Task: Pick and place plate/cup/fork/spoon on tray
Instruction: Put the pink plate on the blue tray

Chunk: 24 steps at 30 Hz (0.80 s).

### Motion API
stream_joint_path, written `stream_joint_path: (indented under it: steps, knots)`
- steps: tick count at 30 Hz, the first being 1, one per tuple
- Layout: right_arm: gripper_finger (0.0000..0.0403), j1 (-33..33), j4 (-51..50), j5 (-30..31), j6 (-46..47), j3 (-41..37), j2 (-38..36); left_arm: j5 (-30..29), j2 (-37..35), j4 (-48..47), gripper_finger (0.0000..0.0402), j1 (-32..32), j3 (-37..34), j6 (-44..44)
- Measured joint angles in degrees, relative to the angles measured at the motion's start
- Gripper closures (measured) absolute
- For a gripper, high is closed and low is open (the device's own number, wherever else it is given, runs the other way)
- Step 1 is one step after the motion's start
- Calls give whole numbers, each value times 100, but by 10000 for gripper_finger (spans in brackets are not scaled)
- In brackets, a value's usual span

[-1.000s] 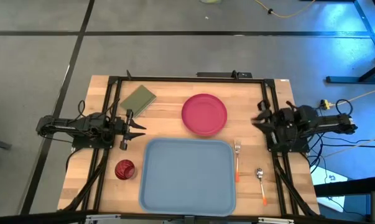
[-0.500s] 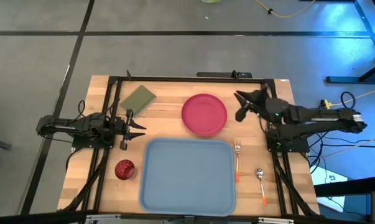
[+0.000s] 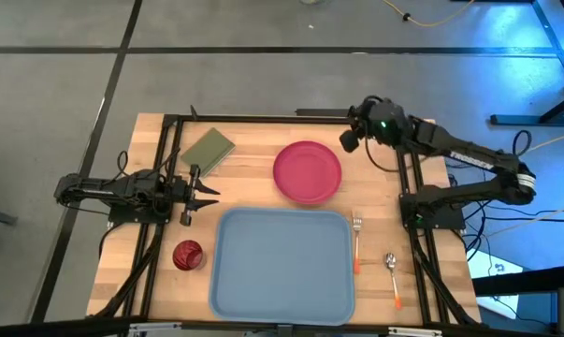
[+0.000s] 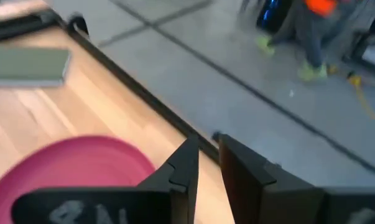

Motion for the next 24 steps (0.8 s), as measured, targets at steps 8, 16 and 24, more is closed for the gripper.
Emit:
stream_joint_path:
  steps: [8,16,24]
  knots:
    - [333,-875,-568,-1545,-200,53,1074,-1,0,0,302,0,0,-1]
    - [333,-1053,-766,-1630,188,37,2133,0,1,-1,302,-1,0,-1]
    - [333,-1049,-619,-2165,186,33,2801,0,0,-2,302,-2,0,-1]
